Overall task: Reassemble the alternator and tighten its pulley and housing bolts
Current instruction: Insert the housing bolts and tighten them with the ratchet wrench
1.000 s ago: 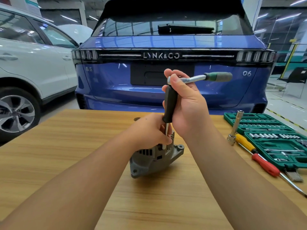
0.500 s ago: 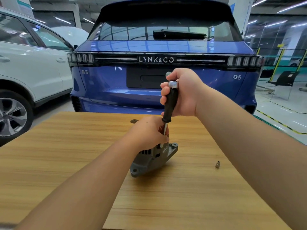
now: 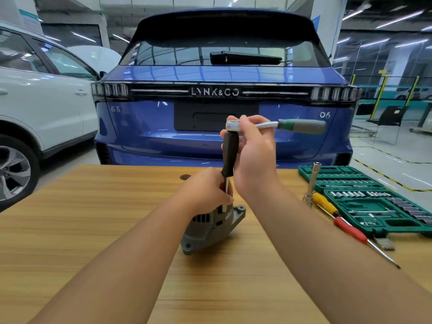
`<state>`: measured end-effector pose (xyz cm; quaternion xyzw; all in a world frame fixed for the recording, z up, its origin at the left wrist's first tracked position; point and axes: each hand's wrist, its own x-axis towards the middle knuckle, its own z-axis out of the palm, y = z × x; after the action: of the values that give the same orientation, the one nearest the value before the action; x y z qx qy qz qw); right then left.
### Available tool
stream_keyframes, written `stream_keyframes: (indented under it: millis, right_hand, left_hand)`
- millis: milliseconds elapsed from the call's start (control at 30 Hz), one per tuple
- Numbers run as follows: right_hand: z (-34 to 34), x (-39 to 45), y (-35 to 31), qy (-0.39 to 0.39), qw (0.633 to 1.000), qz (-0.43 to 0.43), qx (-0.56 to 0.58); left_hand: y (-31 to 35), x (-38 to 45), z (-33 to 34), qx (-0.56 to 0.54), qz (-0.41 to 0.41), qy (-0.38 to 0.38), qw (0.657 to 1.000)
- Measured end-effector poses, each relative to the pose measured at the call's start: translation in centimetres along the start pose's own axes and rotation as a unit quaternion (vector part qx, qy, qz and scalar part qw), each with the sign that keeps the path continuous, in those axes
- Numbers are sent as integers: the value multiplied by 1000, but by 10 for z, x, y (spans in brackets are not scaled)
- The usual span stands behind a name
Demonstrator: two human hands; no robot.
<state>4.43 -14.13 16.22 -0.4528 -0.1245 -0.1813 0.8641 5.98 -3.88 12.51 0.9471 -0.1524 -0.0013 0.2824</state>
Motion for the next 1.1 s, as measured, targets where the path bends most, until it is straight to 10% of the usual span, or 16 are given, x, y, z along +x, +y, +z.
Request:
stream_keyframes:
  millis: [300, 600, 767, 967, 1100]
  right_hand:
    - [-25, 3, 9, -170, 982, 74, 35]
    - [-1, 20, 10, -52, 985, 22, -164]
    - [-20, 32, 12, -209, 971, 102, 64]
    - [-16, 40, 35, -244, 961, -114, -60]
    - [-23, 51, 40, -320, 944, -49, 60]
  left_hand:
    - [-3, -2, -4, -2, 8, -1, 1000]
    - [-13, 2, -10, 15, 36, -14, 999]
    - [-24, 6, -15, 6, 41, -21, 999]
    - [-26, 15, -14, -5, 37, -3, 999]
    - [-26, 24, -11, -15, 27, 1, 1000]
